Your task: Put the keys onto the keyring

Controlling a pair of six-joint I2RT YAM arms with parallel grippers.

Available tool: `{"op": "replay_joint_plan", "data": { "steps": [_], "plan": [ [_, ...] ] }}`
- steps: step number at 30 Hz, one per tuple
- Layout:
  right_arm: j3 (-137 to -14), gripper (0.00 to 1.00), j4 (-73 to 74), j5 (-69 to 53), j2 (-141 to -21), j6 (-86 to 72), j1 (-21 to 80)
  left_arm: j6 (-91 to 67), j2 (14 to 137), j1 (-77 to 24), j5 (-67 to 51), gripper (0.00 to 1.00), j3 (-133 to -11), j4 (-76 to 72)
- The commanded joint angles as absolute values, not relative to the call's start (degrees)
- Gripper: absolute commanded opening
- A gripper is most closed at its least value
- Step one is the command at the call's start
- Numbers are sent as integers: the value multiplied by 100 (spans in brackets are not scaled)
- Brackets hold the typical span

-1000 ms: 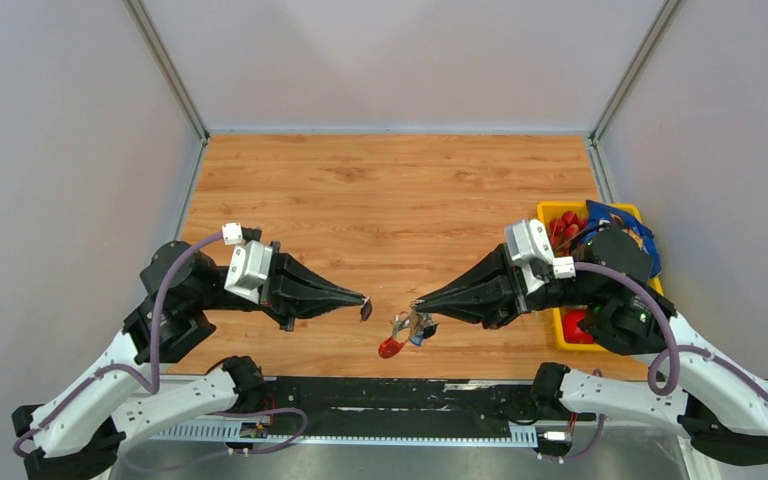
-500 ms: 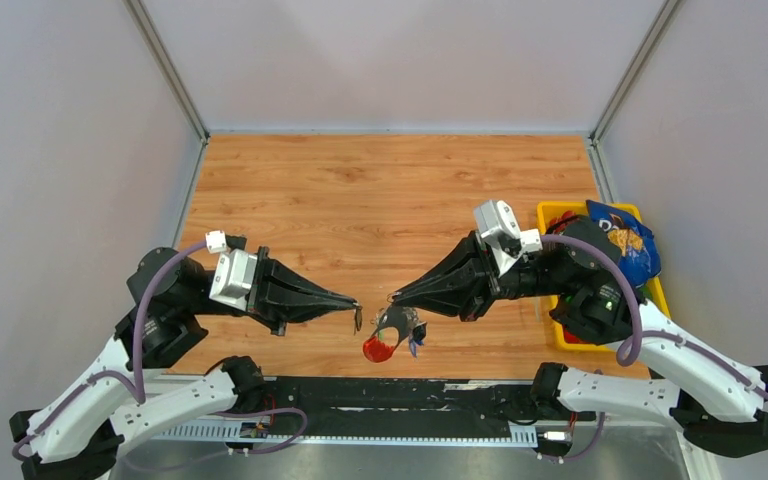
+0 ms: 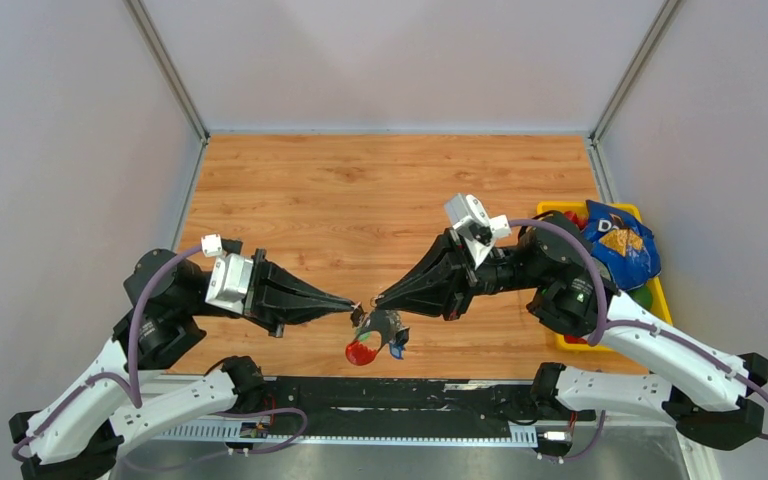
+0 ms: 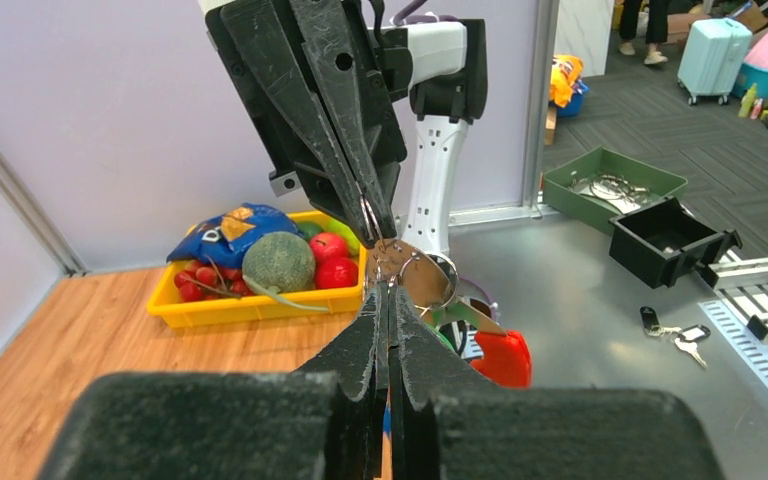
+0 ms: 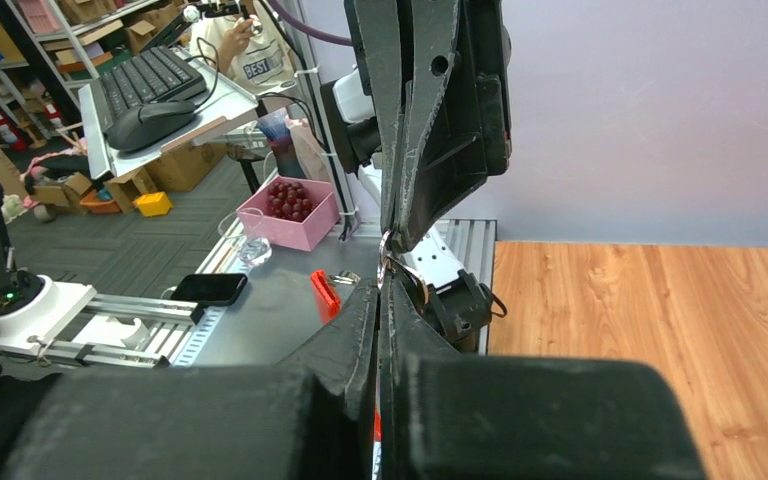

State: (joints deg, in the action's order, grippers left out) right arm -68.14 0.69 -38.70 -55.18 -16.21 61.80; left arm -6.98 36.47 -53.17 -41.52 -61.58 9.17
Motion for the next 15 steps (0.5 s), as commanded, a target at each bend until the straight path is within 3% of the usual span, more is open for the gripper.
{"op": "replay_joint_plan", "data": {
  "steps": [1,15],
  "plan": [
    [-6783,0,-609,-4131,-5566,-1959,6170,-536,3582,-5342,-4225,0,-6255,777],
    [-6745,0,-967,-4299,-5793,-2258,6170,-510,3500,-5335,-4301,0,-6177,709]
  ]
}}
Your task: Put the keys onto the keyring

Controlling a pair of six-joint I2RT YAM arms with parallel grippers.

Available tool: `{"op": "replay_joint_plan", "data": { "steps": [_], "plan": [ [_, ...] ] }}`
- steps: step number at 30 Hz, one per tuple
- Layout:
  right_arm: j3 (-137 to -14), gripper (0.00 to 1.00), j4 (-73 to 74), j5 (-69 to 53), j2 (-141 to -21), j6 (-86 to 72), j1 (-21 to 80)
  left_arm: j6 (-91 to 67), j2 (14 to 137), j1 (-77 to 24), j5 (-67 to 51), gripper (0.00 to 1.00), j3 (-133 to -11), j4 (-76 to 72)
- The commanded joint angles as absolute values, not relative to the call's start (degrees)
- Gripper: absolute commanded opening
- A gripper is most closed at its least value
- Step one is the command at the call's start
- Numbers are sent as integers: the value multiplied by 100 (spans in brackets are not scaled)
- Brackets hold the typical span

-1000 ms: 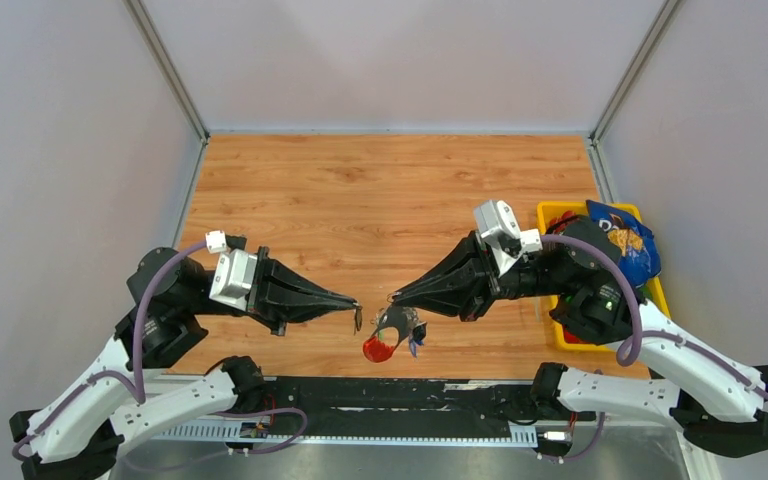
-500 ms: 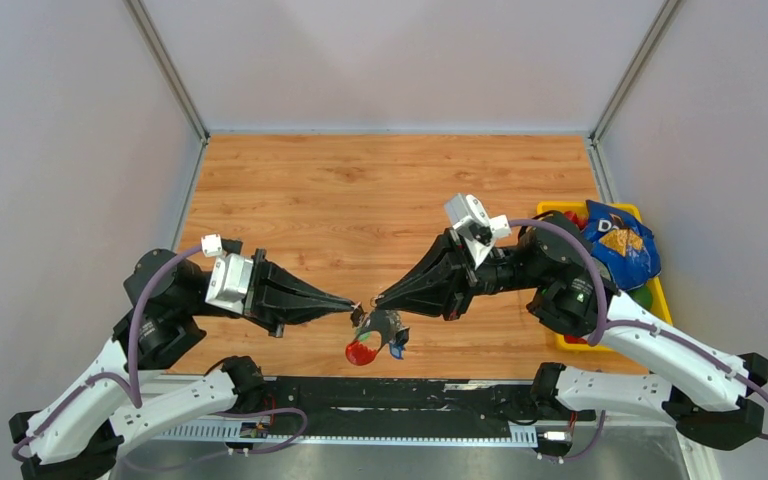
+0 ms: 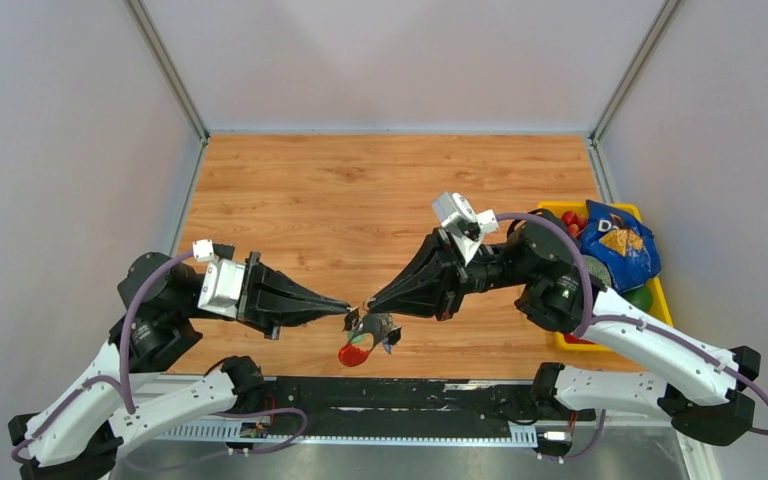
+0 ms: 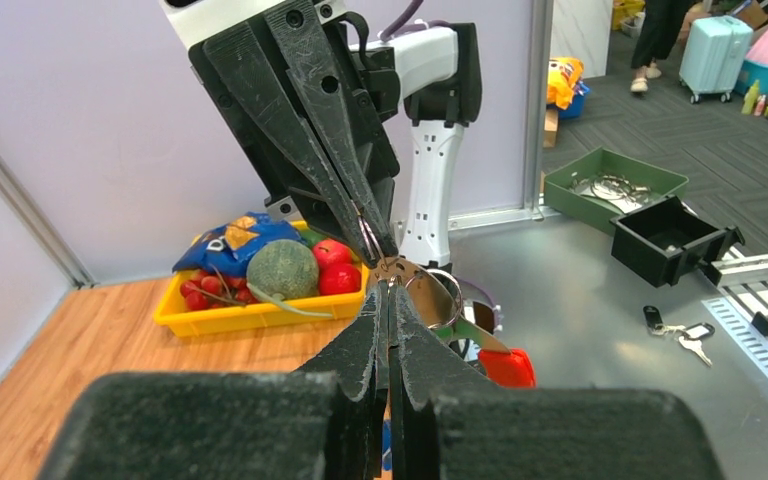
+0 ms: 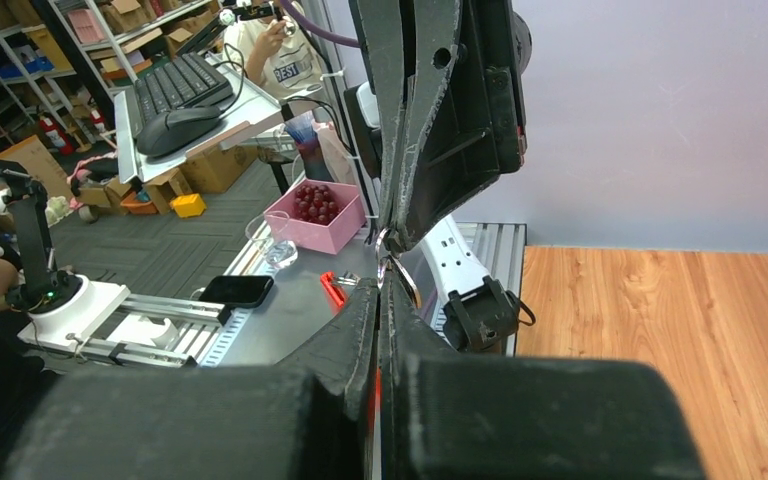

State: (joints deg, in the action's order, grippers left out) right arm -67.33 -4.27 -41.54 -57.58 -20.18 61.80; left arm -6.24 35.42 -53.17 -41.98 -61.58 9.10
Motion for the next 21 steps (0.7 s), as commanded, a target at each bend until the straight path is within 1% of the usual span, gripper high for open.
{"op": "replay_joint_plan", "data": {
  "steps": [1,21],
  "plan": [
    [-6741,0,-993,-4302,-5813,-2270,6170,-510,3494,-5333,-4304,0,-6173,702],
    [-6722,0,-1418,-4542,-6045,-2660,6166,-518,3431,-5336,-4287,0,-6082,598]
  ]
}}
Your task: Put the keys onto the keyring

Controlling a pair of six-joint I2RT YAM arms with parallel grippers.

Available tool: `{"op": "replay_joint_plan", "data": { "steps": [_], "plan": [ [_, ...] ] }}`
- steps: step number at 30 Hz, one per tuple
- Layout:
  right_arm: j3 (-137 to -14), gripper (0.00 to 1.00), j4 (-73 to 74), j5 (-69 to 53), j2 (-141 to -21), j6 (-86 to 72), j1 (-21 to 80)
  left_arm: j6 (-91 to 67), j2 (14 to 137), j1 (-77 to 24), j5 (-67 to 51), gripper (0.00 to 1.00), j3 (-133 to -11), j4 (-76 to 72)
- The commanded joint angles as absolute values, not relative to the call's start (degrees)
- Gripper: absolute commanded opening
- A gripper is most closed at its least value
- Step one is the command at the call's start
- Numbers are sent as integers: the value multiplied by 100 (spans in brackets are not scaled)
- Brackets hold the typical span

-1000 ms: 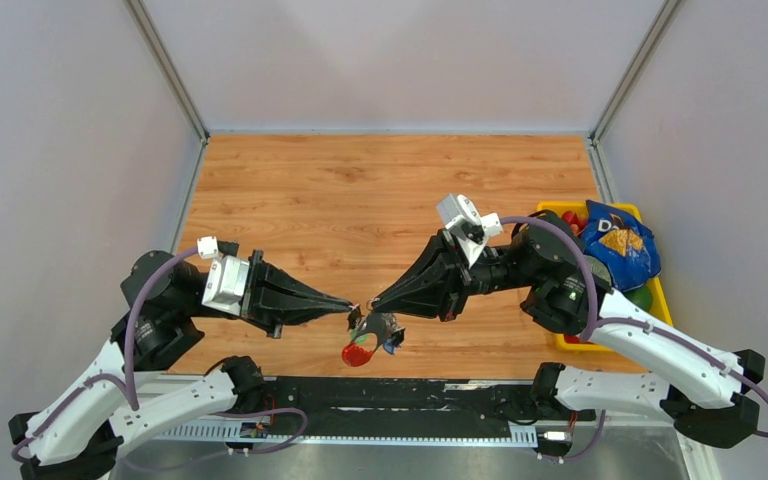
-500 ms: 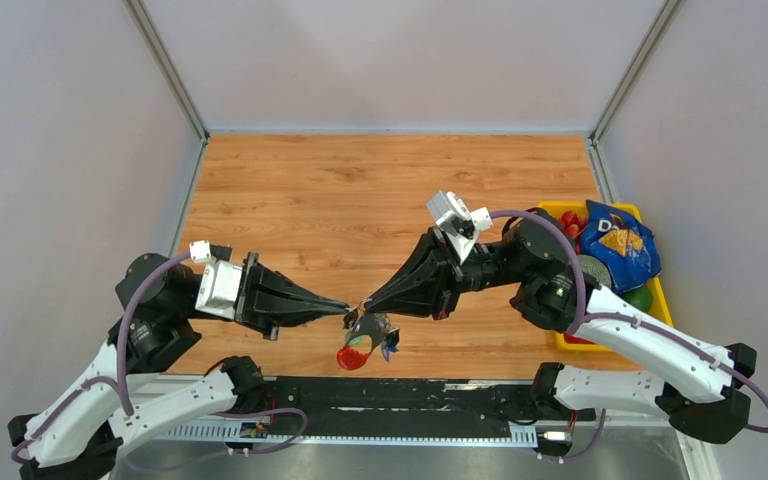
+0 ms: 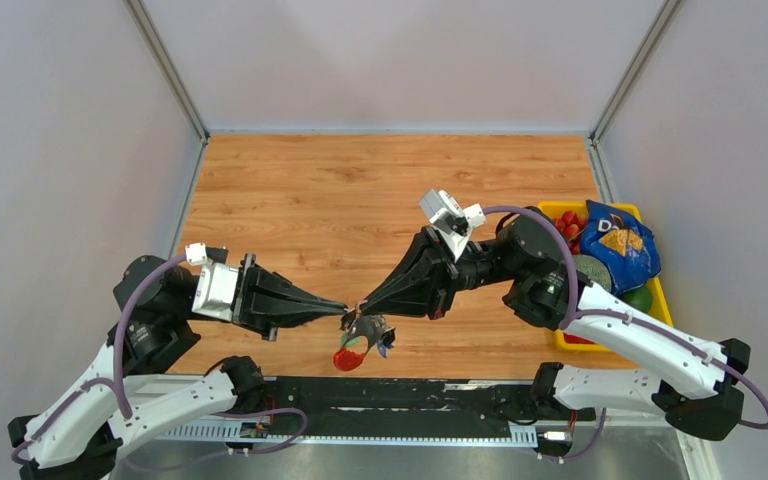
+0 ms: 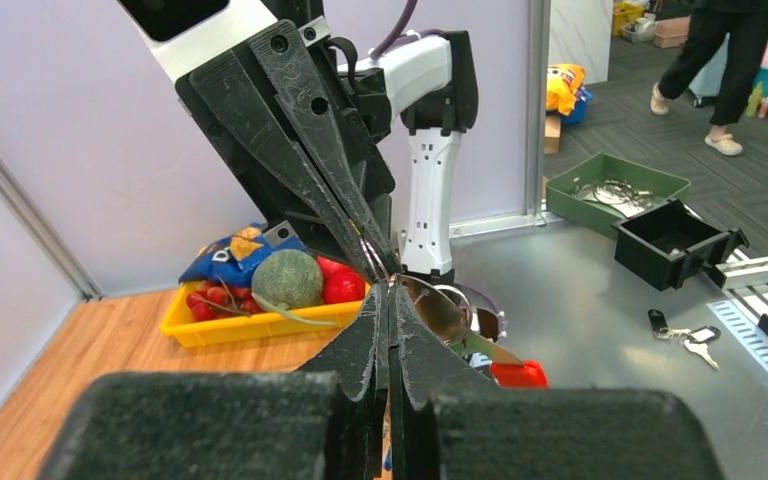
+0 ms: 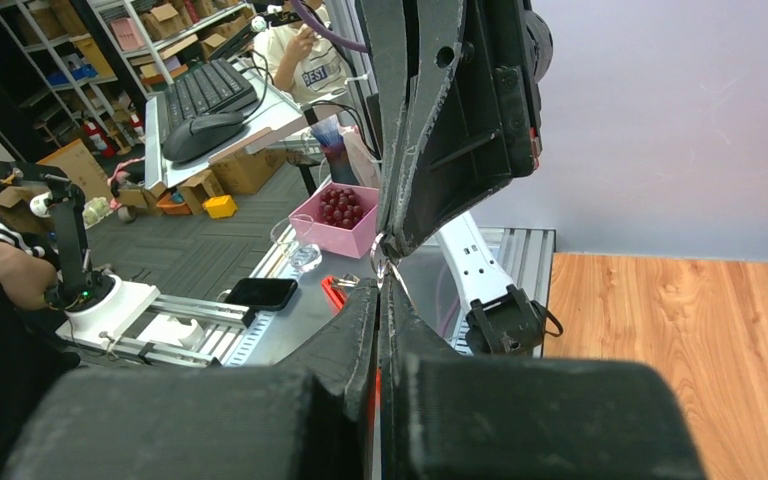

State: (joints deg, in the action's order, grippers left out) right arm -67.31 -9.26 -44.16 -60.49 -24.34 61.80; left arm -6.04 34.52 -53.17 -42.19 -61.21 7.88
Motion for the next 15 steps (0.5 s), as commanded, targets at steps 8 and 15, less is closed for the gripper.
{"op": "replay_joint_plan", "data": {
  "steps": [8,15],
  "plan": [
    [-6732,0,-1490,-4647,-6136,-2753,6171,-484,3424,-5342,-4267,0,-6065,612],
    [-6732,0,-1512,-4691,-6222,-2802,6170,-475,3374,-5339,-4246,0,-6040,605]
  ]
}}
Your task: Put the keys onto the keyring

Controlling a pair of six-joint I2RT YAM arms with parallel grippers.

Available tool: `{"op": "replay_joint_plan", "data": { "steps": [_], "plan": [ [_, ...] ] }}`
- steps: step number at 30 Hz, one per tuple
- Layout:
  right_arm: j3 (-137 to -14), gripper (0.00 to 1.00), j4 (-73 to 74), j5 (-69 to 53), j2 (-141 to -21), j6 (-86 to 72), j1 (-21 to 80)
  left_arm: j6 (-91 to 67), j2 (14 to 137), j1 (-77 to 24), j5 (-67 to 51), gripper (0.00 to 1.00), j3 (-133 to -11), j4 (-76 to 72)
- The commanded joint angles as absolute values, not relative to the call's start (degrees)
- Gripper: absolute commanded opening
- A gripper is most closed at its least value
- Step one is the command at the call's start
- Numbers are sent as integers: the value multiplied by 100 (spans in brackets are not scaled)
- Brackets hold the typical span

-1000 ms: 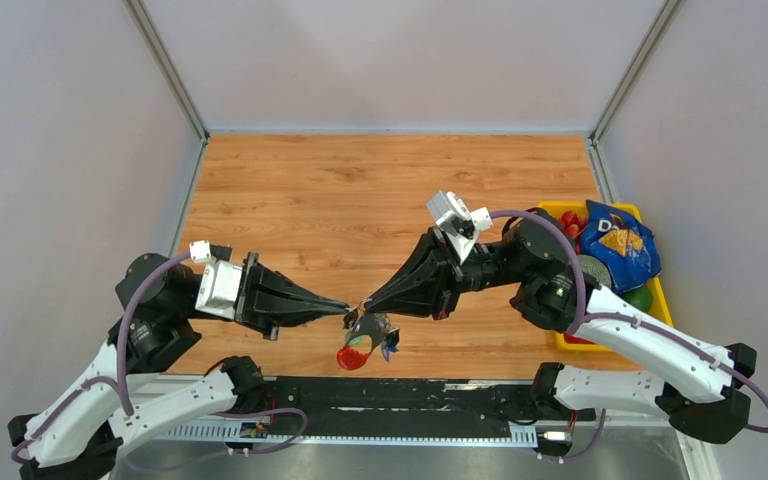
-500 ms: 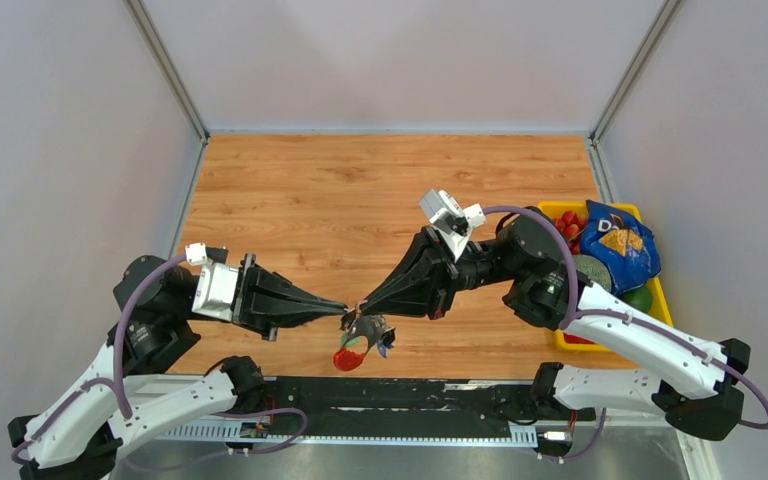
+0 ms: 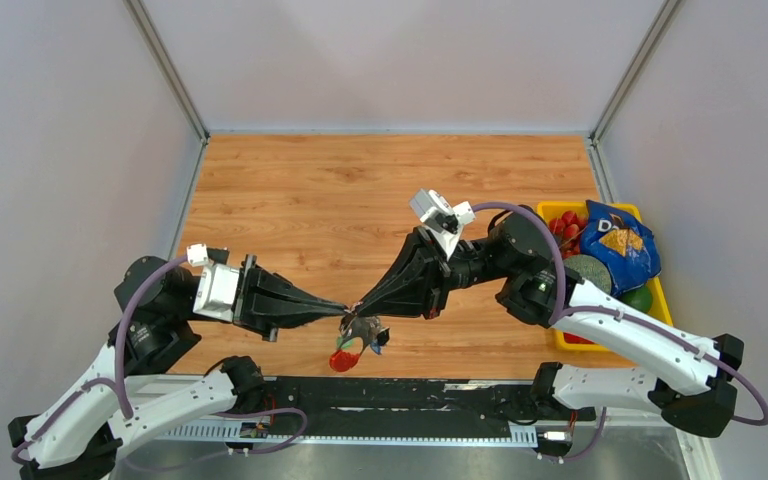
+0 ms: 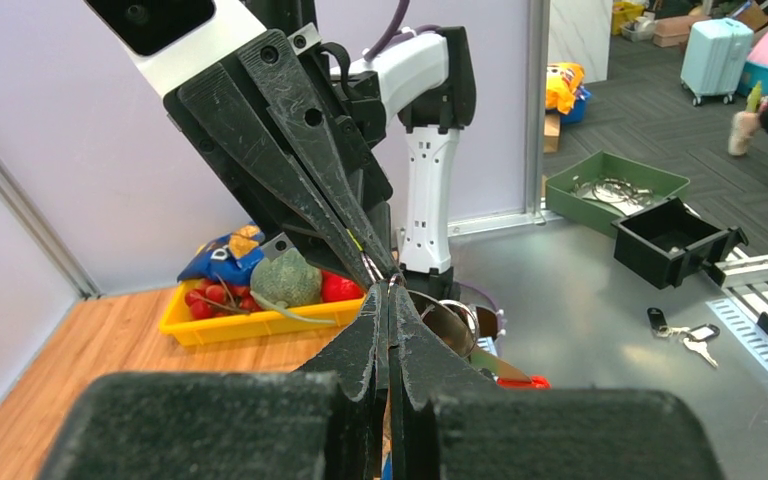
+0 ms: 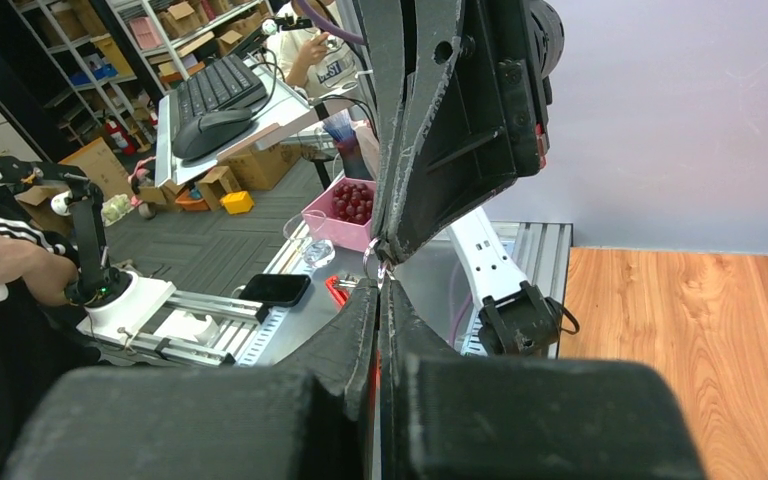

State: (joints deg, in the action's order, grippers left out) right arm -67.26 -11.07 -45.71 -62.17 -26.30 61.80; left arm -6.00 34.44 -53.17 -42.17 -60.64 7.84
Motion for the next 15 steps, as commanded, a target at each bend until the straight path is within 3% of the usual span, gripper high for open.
{"op": "replay_joint_plan", "data": {
  "steps": [1,15],
  "plan": [
    [-6726,0,-1512,-4693,-6229,-2804,6170,-470,3364,-5340,-4241,0,-6034,601],
    [-6634,0,-1513,-4550,-5936,-2786,6170,-388,3275,-5343,-4215,0,-6038,772]
  ]
}}
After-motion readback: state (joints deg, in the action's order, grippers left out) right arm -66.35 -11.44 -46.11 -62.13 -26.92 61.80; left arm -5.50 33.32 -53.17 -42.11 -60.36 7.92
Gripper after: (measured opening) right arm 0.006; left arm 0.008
